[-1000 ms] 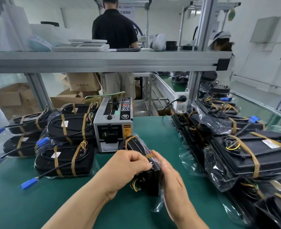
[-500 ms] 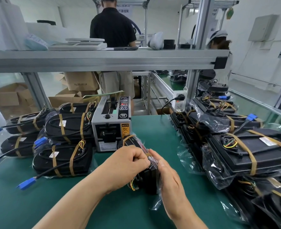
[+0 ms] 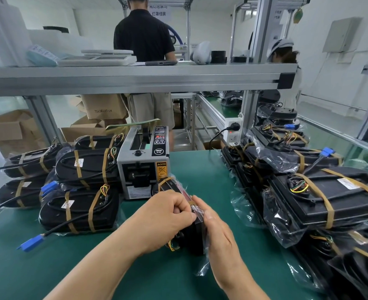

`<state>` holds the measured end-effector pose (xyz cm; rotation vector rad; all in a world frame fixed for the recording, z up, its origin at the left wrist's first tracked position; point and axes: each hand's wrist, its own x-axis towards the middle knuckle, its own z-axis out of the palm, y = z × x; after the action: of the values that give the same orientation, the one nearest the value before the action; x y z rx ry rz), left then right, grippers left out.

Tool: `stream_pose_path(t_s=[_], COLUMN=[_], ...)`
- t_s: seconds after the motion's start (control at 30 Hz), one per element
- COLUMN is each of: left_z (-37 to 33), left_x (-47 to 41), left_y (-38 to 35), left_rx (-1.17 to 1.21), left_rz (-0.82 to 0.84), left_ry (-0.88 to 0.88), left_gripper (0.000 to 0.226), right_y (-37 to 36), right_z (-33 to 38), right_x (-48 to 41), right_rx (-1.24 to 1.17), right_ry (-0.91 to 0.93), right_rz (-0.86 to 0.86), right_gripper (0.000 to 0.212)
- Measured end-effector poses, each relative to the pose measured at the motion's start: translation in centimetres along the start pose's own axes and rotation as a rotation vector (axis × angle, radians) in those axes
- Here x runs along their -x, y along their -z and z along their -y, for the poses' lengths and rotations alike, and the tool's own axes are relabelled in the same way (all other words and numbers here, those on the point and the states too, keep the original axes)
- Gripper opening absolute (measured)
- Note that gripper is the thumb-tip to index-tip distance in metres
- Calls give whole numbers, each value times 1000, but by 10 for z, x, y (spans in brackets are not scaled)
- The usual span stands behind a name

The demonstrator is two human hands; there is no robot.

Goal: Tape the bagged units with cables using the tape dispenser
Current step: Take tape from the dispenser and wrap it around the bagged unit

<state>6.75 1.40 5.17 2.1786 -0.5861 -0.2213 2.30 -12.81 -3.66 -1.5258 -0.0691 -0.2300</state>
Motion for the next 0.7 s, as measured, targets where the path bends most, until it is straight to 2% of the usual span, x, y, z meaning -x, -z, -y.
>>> stream_pose_path(t_s=[0.17, 0.3, 0.43, 0.7], left_z=[-3, -2, -2, -2], left_x=[0, 2, 4, 2], left_y=[2, 8, 12, 9], left_rx=[27, 262, 228, 93], left_rz=[20, 79, 129, 84], left_ry=[17, 104, 113, 77], left_gripper=[17, 18, 17, 21], right_y=[-3, -2, -1, -2], right_z=[-6, -6, -7, -2], right_x=[-2, -4, -3, -1], right_rx=[-5, 5, 22, 42], right_ry=[6, 1, -6, -3], right_rz=[14, -17, -5, 5], right_gripper=[51, 44, 50, 58])
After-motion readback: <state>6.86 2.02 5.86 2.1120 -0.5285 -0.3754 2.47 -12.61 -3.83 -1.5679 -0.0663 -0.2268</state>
